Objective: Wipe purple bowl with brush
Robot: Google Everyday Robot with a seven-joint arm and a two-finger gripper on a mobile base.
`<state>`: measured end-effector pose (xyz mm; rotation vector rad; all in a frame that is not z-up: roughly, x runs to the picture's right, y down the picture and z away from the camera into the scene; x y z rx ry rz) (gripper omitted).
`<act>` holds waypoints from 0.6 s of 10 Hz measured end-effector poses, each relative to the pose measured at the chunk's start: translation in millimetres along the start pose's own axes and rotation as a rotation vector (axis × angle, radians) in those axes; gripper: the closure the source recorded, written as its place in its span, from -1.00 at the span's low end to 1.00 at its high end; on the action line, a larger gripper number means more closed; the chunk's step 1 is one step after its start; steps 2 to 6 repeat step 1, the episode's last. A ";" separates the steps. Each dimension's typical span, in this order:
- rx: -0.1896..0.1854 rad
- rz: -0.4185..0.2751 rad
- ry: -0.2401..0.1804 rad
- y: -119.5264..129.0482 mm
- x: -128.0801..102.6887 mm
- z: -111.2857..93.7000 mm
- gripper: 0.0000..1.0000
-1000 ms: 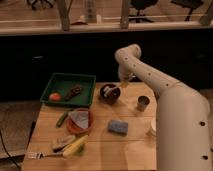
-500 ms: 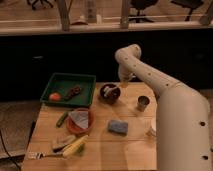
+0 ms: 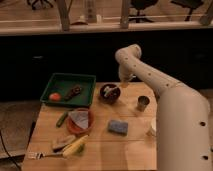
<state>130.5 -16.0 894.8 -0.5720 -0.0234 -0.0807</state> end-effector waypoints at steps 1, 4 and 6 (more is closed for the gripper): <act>0.000 0.000 0.000 0.1 0.0 0.1 0.93; 0.000 0.000 0.000 0.1 0.0 0.1 0.93; 0.000 0.000 0.000 0.1 0.0 0.1 0.93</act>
